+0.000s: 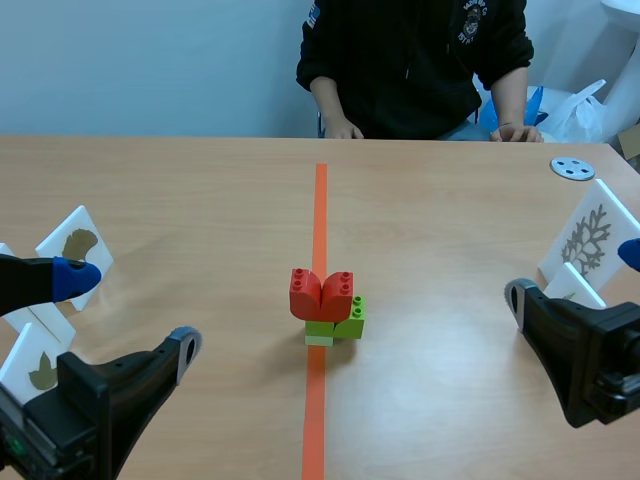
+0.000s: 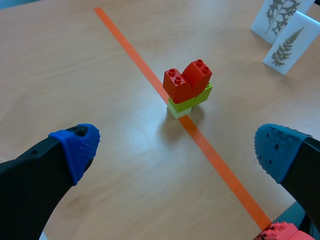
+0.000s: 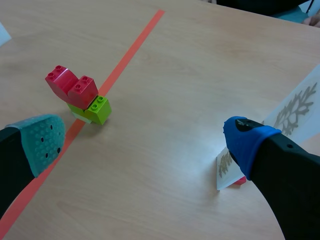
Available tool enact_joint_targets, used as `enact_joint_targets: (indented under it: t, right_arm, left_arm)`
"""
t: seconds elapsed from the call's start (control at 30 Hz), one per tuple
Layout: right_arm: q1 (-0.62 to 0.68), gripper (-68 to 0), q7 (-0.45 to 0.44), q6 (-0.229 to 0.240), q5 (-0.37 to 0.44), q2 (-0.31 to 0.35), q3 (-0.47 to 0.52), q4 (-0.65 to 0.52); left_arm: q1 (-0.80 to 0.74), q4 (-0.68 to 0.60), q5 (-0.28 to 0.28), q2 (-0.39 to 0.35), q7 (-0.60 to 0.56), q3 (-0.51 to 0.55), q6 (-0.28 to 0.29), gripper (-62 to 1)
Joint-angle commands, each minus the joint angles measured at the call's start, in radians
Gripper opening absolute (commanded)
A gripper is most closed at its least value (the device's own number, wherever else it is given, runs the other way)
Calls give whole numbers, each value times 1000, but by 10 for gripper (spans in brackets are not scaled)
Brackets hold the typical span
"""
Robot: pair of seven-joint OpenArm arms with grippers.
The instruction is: Sort the leaf by its shape. The table is split by an orange tape line. A compound leaf with several leaflets goes to the left side, a simple leaf with one blade goes to the right side. Return to the home posture when a red brick is placed on the table.
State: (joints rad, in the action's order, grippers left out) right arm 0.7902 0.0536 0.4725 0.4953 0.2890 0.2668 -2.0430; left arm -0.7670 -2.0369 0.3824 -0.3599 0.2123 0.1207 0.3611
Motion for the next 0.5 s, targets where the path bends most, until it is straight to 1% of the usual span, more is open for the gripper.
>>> enact_joint_targets:
  t: [0.0,0.47]
  right_arm:
    - [-12,4,-14,0,6,8,7,-9]
    - [-12,4,-7,0,6,8,7,-9]
  left_arm:
    - [3,-11,6,5,-13,3,1,14]
    - [3,-11,6,5,-13,3,1,14]
